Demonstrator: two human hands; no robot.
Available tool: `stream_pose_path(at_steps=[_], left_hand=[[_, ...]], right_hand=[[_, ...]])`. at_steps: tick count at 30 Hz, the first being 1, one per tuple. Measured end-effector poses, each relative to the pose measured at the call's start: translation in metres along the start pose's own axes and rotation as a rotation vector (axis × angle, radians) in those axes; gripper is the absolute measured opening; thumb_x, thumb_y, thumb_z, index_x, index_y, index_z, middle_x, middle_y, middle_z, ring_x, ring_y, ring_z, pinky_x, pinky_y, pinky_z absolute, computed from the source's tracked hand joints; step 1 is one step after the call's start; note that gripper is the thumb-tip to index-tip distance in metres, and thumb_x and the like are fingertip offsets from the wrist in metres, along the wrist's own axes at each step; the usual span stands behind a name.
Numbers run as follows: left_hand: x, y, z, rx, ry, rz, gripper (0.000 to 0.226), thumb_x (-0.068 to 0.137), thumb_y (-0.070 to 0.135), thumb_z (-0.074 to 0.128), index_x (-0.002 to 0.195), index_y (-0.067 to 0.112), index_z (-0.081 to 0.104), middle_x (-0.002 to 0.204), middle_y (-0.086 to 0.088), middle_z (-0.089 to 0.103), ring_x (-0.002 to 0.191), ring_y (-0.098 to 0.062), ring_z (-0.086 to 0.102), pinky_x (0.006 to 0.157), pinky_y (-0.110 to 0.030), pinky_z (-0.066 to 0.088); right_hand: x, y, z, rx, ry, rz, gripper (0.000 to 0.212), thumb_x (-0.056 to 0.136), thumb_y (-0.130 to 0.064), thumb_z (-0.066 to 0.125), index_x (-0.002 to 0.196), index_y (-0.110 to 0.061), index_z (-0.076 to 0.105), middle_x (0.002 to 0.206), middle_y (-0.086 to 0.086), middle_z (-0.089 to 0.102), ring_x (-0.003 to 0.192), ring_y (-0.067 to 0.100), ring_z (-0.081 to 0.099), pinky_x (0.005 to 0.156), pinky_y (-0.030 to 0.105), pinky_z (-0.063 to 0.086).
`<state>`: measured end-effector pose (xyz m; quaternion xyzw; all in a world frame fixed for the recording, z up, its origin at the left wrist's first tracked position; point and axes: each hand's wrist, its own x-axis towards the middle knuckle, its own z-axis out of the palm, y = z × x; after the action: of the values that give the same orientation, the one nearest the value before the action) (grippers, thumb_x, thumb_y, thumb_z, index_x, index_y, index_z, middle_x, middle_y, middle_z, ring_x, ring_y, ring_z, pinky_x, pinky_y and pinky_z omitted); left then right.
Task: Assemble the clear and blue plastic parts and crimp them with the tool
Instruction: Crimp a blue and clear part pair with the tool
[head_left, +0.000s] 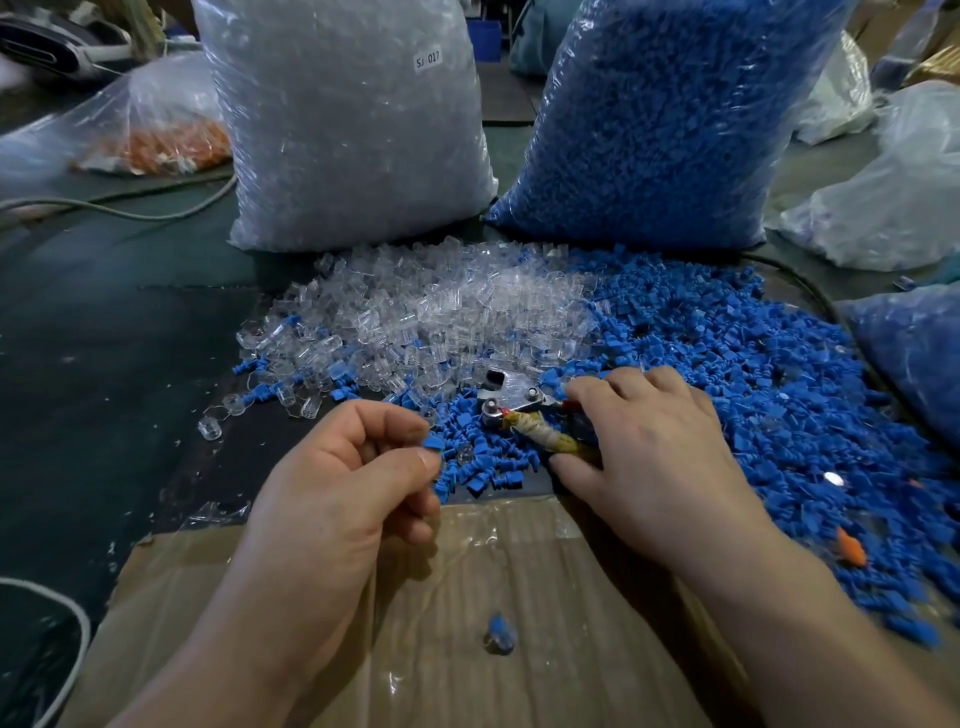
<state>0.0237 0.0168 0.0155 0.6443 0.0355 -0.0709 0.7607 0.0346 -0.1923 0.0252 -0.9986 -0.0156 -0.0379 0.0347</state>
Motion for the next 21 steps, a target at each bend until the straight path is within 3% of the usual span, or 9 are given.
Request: stream_pose_path(at_steps=[3, 6, 10, 15, 21], left_hand=[[0.0, 0.0, 0.0, -0.008, 0.007, 0.003, 0.034, 0.087, -0.006, 0.062, 0.075, 0.024, 0.073, 0.06, -0.004, 0.063, 0.05, -0.015, 0.057, 0.041, -0.023, 0.049], [0.0, 0.0, -0.002, -0.04, 0.032, 0.033, 0.033, 0.088, -0.004, 0.062, 0.078, 0.025, 0.073, 0.062, -0.004, 0.063, 0.05, -0.014, 0.058, 0.041, -0.024, 0.048], [0.004, 0.0, -0.005, -0.029, 0.059, 0.093, 0.023, 0.079, 0.003, 0.07, 0.08, 0.026, 0.074, 0.063, -0.004, 0.067, 0.051, -0.015, 0.061, 0.04, -0.024, 0.049], [0.005, -0.002, -0.01, 0.062, 0.036, 0.195, 0.019, 0.068, 0.024, 0.073, 0.086, 0.027, 0.073, 0.074, -0.005, 0.071, 0.059, -0.012, 0.065, 0.047, -0.022, 0.052], [0.003, 0.0, -0.011, 0.132, 0.028, 0.254, 0.018, 0.07, 0.022, 0.07, 0.087, 0.029, 0.073, 0.075, -0.005, 0.072, 0.061, -0.014, 0.067, 0.05, -0.022, 0.053]], right_hand=[[-0.001, -0.001, -0.005, 0.057, 0.059, -0.015, 0.044, 0.084, -0.053, 0.048, 0.123, -0.031, 0.05, 0.108, -0.007, 0.053, 0.101, 0.017, 0.042, 0.09, 0.038, 0.036], [-0.007, -0.004, -0.014, 0.269, 0.182, -0.065, 0.048, 0.081, -0.05, 0.043, 0.124, -0.03, 0.05, 0.102, -0.011, 0.051, 0.094, 0.011, 0.042, 0.075, 0.03, 0.039], [-0.018, -0.011, -0.022, 0.38, 0.278, -0.202, 0.043, 0.081, -0.045, 0.049, 0.118, -0.024, 0.058, 0.093, -0.012, 0.054, 0.081, 0.008, 0.047, 0.065, 0.02, 0.04], [-0.022, -0.012, -0.022, 0.311, 0.178, -0.306, 0.052, 0.078, -0.045, 0.05, 0.118, -0.016, 0.065, 0.099, -0.003, 0.066, 0.091, 0.021, 0.06, 0.074, 0.04, 0.054], [-0.022, -0.011, -0.022, 0.291, 0.13, -0.323, 0.054, 0.078, -0.051, 0.047, 0.121, -0.022, 0.062, 0.103, -0.007, 0.065, 0.095, 0.016, 0.057, 0.078, 0.033, 0.052]])
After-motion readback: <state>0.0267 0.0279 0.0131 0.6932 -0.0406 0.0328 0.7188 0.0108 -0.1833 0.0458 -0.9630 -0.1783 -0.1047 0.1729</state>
